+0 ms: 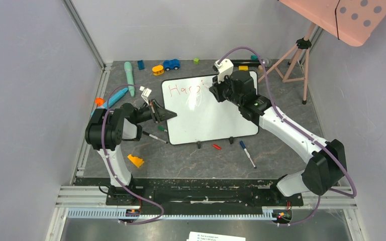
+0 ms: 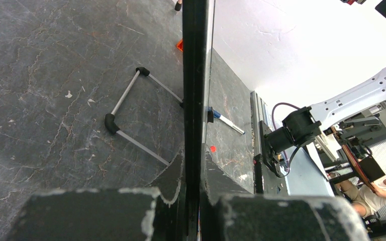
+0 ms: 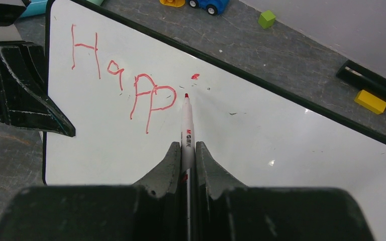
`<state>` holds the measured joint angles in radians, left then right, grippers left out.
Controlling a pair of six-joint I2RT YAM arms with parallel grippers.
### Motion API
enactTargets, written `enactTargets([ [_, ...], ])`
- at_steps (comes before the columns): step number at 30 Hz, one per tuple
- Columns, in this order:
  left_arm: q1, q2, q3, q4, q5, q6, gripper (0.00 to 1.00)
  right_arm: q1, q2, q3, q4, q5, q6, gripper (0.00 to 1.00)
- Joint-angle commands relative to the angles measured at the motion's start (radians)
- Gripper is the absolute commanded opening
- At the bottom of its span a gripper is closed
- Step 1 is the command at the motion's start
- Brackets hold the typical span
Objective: Write a sentence on the whiteboard
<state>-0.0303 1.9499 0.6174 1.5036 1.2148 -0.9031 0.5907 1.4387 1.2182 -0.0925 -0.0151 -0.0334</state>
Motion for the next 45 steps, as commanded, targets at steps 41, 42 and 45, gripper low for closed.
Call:
enactTargets([
  [41, -0.011, -0.010, -0.009, 0.053, 0.013, 0.092, 0.02, -0.005, 0.019, -0.033, 0.011, 0.003, -0.007, 0.00],
  [42, -0.011, -0.009, -0.008, 0.054, 0.013, 0.091, 0.02, -0.006, 0.014, -0.043, 0.013, 0.000, -0.007, 0.00],
  [45, -0.010, -0.010, -0.009, 0.053, 0.012, 0.092, 0.02, -0.005, 0.005, -0.063, 0.013, -0.013, -0.005, 0.00],
])
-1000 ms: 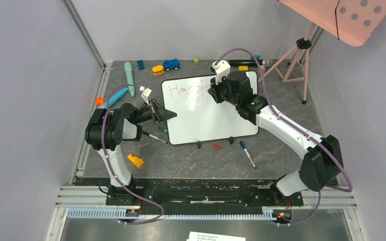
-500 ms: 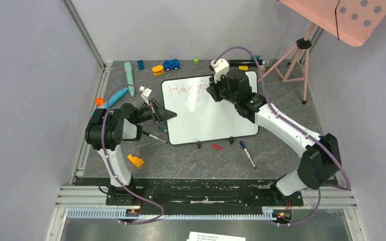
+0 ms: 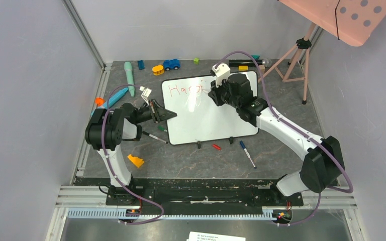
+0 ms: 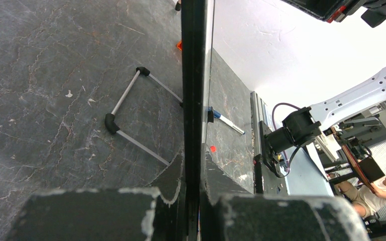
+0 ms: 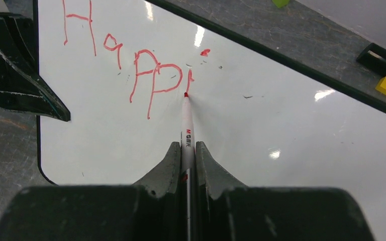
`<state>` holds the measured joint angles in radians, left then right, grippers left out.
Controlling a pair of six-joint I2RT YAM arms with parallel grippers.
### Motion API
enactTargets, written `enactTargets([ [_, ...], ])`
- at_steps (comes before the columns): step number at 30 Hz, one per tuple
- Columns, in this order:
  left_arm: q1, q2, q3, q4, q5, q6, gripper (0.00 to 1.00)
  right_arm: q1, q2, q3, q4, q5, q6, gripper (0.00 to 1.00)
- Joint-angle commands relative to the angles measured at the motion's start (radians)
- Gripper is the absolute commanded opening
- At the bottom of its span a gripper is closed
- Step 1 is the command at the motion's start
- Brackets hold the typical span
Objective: Write a sentence on the whiteboard
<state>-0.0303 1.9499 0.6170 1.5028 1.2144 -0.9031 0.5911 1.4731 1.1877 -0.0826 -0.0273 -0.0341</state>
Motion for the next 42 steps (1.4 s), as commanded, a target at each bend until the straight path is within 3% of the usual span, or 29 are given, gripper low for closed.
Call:
enactTargets([
  [1, -0.010, -0.010, -0.009, 0.054, 0.013, 0.091, 0.02, -0.005, -0.032, -0.038, 0.004, -0.004, -0.003, 0.00],
  [22, -0.011, -0.009, -0.011, 0.054, 0.014, 0.092, 0.02, -0.014, -0.091, 0.048, -0.012, -0.018, -0.001, 0.00],
  [42, -0.010, -0.009, -0.008, 0.054, 0.014, 0.089, 0.02, -0.029, -0.007, 0.092, -0.016, 0.006, -0.004, 0.00],
])
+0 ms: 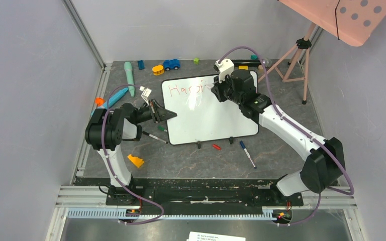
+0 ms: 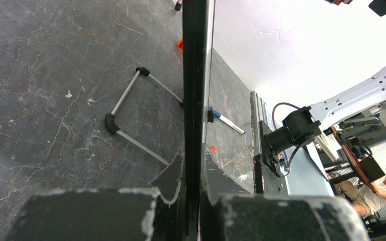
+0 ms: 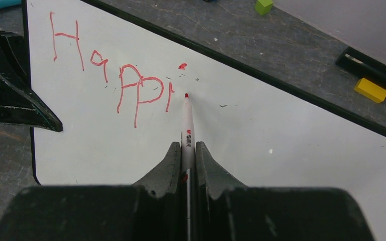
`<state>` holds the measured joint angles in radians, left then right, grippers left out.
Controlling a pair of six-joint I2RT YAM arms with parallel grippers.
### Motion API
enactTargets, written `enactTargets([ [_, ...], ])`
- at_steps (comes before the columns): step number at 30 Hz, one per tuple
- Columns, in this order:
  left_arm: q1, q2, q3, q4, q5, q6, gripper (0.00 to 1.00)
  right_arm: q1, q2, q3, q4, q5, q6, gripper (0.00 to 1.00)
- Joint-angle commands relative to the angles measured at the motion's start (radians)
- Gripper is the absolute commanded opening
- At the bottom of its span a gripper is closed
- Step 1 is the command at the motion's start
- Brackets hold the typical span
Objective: Write a sentence on the whiteboard
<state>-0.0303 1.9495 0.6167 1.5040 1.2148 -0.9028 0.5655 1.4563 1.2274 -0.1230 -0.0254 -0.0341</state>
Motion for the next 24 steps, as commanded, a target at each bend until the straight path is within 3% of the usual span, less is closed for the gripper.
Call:
enactTargets([
  [1, -0.010, -0.008, -0.008, 0.053, 0.012, 0.089, 0.02, -0.005, 0.013, 0.053, 0.026, 0.005, -0.004, 0.00],
  [24, -0.010, -0.008, -0.009, 0.053, 0.014, 0.089, 0.02, -0.004, -0.046, -0.110, 0.057, 0.002, 0.020, 0.00],
])
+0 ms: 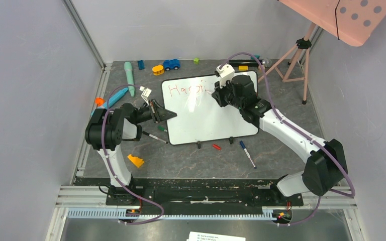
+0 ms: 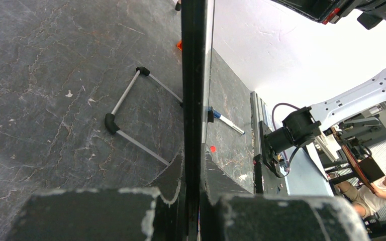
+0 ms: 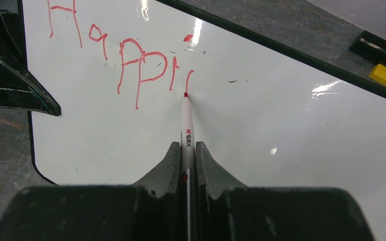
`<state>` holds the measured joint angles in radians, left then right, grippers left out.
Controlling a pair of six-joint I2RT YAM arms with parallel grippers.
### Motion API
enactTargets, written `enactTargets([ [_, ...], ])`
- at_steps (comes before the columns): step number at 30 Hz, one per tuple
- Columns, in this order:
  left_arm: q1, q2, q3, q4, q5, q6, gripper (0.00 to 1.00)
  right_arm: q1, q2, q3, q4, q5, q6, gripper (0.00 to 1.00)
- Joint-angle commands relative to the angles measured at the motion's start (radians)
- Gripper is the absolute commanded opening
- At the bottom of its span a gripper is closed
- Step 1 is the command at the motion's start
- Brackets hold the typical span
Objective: Write a sentence on the whiteboard
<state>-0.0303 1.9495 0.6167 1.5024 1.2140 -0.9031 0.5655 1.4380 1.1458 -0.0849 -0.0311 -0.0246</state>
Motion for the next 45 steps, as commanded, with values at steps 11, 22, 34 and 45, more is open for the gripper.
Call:
enactTargets([
  [11, -0.010, -0.009, -0.010, 0.055, 0.013, 0.092, 0.02, -0.006, 0.011, 0.047, 0.008, 0.021, 0.000, 0.00],
  [22, -0.010, -0.008, -0.008, 0.055, 0.014, 0.092, 0.02, -0.014, 0.040, 0.098, 0.004, 0.025, -0.007, 0.00],
  [34, -0.010, -0.008, -0.008, 0.055, 0.013, 0.090, 0.02, -0.024, 0.032, 0.096, -0.011, 0.080, -0.003, 0.00],
  [45, -0.011, -0.009, -0.008, 0.055, 0.015, 0.090, 0.02, -0.024, -0.004, 0.022, -0.017, 0.059, 0.003, 0.00],
])
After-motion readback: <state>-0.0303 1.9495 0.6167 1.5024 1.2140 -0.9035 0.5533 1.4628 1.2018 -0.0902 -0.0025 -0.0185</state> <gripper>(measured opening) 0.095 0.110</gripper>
